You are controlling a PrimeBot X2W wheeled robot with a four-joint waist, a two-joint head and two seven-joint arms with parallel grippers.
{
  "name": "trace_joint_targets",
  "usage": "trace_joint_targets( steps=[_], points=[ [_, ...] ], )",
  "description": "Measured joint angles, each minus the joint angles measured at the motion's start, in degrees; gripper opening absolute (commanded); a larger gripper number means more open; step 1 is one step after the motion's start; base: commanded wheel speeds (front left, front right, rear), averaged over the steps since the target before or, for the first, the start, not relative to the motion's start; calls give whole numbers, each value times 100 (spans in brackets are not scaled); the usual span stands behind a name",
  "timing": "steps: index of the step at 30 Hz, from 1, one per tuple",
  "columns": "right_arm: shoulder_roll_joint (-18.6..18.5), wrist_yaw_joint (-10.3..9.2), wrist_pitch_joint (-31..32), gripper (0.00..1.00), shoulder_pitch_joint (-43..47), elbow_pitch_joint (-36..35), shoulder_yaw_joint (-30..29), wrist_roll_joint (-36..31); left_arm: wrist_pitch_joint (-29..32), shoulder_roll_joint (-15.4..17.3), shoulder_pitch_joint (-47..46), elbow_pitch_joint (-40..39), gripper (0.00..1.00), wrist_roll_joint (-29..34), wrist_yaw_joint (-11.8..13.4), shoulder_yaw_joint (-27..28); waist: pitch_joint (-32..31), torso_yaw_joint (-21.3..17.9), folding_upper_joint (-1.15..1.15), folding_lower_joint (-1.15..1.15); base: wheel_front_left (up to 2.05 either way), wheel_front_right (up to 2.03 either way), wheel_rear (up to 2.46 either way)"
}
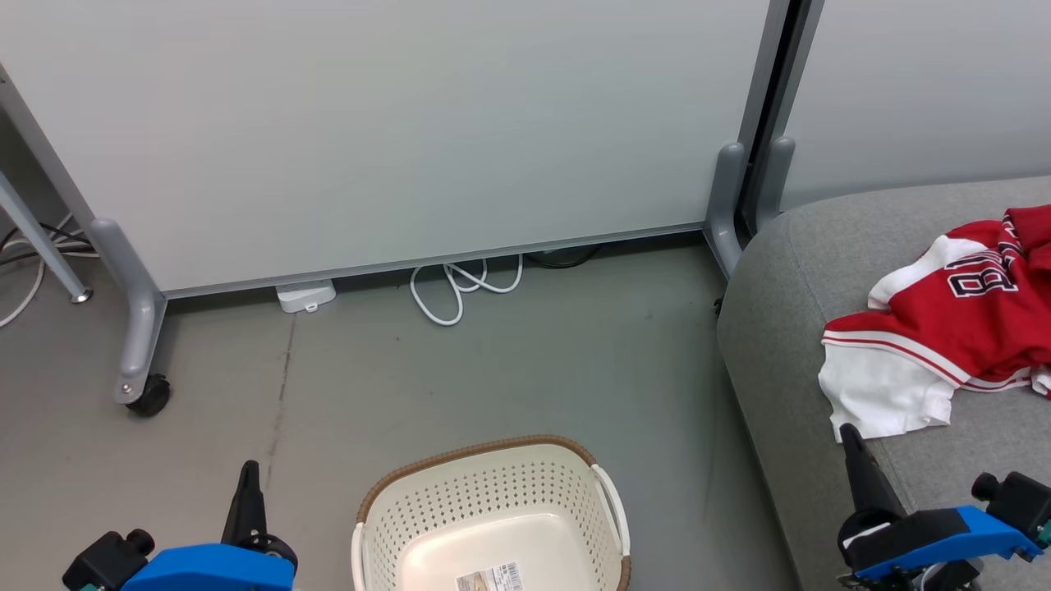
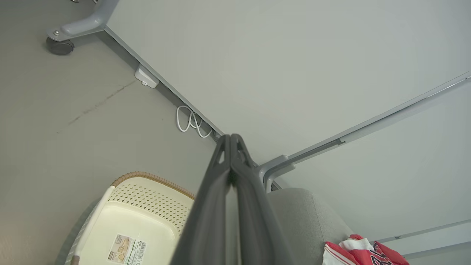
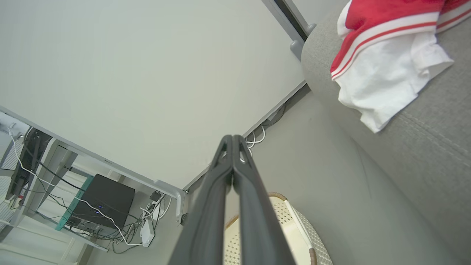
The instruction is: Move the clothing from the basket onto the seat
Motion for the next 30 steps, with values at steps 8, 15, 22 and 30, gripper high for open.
trace_joint_targets(
  steps=[8, 15, 22, 30],
  points=[
    [1, 0, 102, 0, -25, -41, -32, 581, 146, -15, -66, -107, 0, -482, 0, 76, 13, -22, 0, 0, 0, 0, 0],
    [3, 0, 172, 0, -58, -78, -63, 1074, 255, -25, -101, -188, 0, -888, 0, 126, 25, -41, 0, 0, 0, 0, 0],
    [4, 0, 252, 0, -90, -110, -89, 1532, 356, -41, -140, -264, 0, -1265, 0, 165, 36, -60, 0, 0, 0, 0, 0],
    [7, 0, 322, 0, -130, -141, -120, 2006, 476, -49, -194, -348, 0, -1673, 0, 223, 50, -82, 0, 0, 0, 0, 0]
  ],
)
